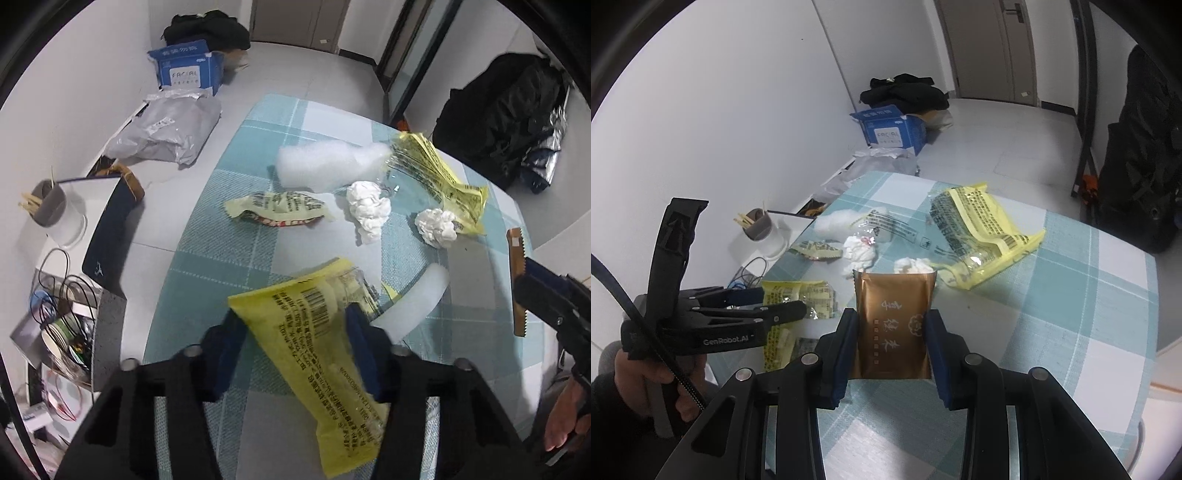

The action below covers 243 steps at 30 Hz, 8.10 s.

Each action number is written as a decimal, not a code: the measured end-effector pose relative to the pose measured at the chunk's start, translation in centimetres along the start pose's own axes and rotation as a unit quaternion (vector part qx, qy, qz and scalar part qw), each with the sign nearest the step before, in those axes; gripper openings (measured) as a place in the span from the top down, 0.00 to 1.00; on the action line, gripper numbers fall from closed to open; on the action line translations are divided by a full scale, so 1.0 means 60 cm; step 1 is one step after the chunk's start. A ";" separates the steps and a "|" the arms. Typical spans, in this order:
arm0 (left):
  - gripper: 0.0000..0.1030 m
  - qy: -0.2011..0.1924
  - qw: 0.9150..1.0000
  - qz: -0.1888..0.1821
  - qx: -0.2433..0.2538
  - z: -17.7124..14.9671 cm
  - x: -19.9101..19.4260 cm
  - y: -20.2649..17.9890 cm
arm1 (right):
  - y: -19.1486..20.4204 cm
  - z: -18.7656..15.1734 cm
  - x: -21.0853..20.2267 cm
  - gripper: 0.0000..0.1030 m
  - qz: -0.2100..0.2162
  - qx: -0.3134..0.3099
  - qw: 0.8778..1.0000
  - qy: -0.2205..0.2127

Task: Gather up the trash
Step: 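Grasp the yellow plastic bag with the left gripper while the right lifts the brown packet, then lift the yellow bag with the left gripper while the right releases the brown packet, then carry the yellow bag with the left gripper toward the grey floor bin, then open the left gripper over the grey bin to drop the yellow bag, then withdraw both grippers from the bin back over the table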

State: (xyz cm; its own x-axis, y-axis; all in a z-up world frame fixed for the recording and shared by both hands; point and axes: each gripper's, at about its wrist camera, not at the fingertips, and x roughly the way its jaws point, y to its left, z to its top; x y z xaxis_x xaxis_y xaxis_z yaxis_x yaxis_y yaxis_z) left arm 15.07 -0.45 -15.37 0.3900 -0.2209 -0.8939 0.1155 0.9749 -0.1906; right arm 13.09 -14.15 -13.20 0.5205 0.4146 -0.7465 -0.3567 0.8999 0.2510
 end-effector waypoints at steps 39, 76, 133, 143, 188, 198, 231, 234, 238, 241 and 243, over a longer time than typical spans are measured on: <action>0.94 -0.085 0.996 0.019 0.028 0.008 -0.091 -0.019 | 0.008 -0.017 -0.031 0.66 -0.025 0.006 0.999 -0.019; 0.97 -0.158 0.986 -0.038 -0.020 -0.002 -0.187 0.021 | -0.009 -0.016 0.059 0.44 -0.043 0.047 0.997 0.049; 0.97 -0.176 0.979 -0.106 0.004 0.010 -0.232 -0.065 | 0.022 -0.036 -0.175 1.00 -0.062 -0.005 0.997 -0.046; 0.97 -0.182 0.969 -0.153 0.072 0.026 -0.249 -0.225 | -0.071 -0.030 -0.378 1.00 -0.092 0.031 0.987 -0.129; 0.96 0.156 0.928 -0.078 0.330 -0.101 0.229 -0.744 | -0.610 -0.455 -0.212 1.00 -0.051 0.434 0.899 -0.020; 0.94 0.191 0.926 -0.077 0.316 -0.107 0.262 -0.747 | -0.627 -0.493 -0.180 0.98 -0.051 0.460 0.887 0.002; 0.37 0.053 0.948 -0.080 0.303 -0.073 0.081 -0.659 | -0.559 -0.437 -0.296 0.48 -0.130 0.398 0.907 -0.038; 0.35 0.028 0.958 -0.090 0.272 -0.056 0.038 -0.627 | -0.530 -0.401 -0.328 0.40 -0.146 0.372 0.914 -0.062; 0.25 -0.023 0.964 -0.089 0.250 -0.034 -0.025 -0.585 | -0.479 -0.357 -0.371 0.36 -0.170 0.329 0.923 -0.098; 0.23 -0.060 0.968 -0.095 0.224 -0.018 -0.072 -0.551 | -0.444 -0.330 -0.401 0.31 -0.187 0.308 0.924 -0.127; 0.23 -0.077 0.970 -0.100 0.208 -0.011 -0.096 -0.529 | -0.419 -0.312 -0.418 0.29 -0.208 0.292 0.923 -0.141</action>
State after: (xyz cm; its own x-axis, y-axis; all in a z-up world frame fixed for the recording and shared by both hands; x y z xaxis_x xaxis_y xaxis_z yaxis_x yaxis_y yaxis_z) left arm 8.56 -30.10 -4.45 0.4497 -0.4374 -0.7787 0.5485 0.8234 -0.1457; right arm -5.51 -49.71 -12.30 0.7290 -0.0381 -0.6834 0.3554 0.8744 0.3304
